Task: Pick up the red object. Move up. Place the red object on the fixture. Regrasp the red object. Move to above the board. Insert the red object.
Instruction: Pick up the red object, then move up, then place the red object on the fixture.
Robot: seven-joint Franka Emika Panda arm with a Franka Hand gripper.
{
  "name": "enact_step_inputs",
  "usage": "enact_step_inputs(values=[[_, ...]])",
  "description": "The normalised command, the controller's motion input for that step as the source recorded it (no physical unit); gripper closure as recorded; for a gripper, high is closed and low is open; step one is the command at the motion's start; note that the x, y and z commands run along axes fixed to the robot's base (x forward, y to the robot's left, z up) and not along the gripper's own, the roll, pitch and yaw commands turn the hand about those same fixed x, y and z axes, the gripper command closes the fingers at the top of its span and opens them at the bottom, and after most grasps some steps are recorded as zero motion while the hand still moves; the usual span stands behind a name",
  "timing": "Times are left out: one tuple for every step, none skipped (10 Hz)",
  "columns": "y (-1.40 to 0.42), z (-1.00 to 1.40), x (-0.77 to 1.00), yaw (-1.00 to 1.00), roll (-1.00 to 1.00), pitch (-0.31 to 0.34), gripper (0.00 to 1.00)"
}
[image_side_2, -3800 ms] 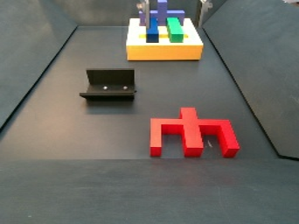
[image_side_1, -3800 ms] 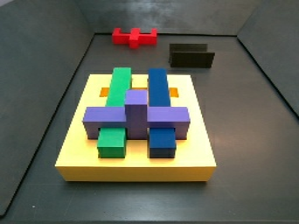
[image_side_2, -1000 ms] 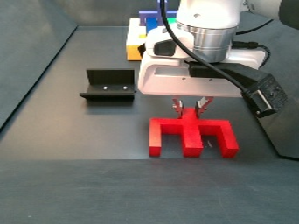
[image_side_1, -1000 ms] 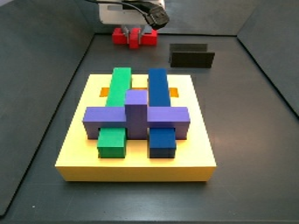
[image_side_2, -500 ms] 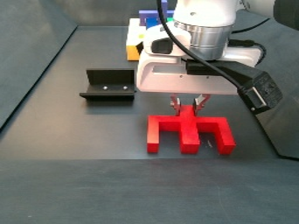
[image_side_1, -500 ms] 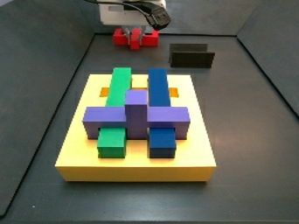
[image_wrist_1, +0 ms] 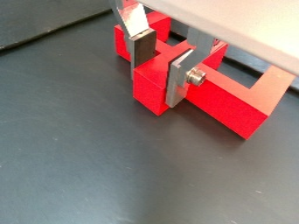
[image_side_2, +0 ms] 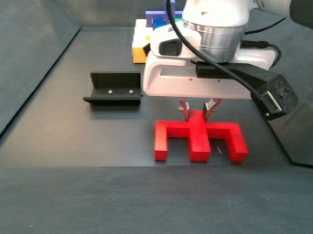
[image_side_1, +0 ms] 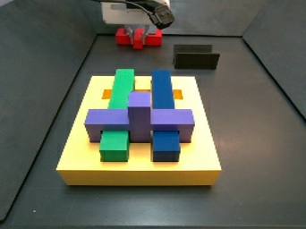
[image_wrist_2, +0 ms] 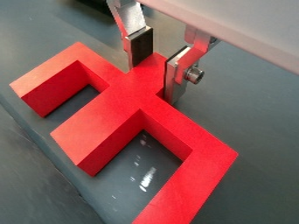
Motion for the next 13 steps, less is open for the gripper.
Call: enact_step_inputs(values=[[0.00,0.00,0.00,0.00,0.00,0.000,1.00],[0.00,0.00,0.00,0.00,0.00,0.000,1.00],[0.00,0.00,0.00,0.00,0.00,0.000,1.00],[0.00,0.00,0.00,0.00,0.00,0.000,1.00],[0.00,0.83,0.00,0.00,0.00,0.000,1.00],[-0.03,0.81,0.01,-0.01,0.00,0.003,1.00],[-0.02,0.58,-0.05,-0.01,0.03,0.048,1.00],[-0.01,0.29,-0.03,0.00,0.09,0.046,1.00],[0.00,0.00,0.02,0.00,0.00,0.000,1.00],[0.00,0.00,0.03,0.00,0.00,0.000,1.00],[0.00,0.00,0.09,-0.01,0.00,0.000,1.00],[-0.02,-0.02,0.00,0.00,0.00,-0.046,1.00],[0.00,-0.03,0.00,0.00,-0.05,-0.023,1.00]])
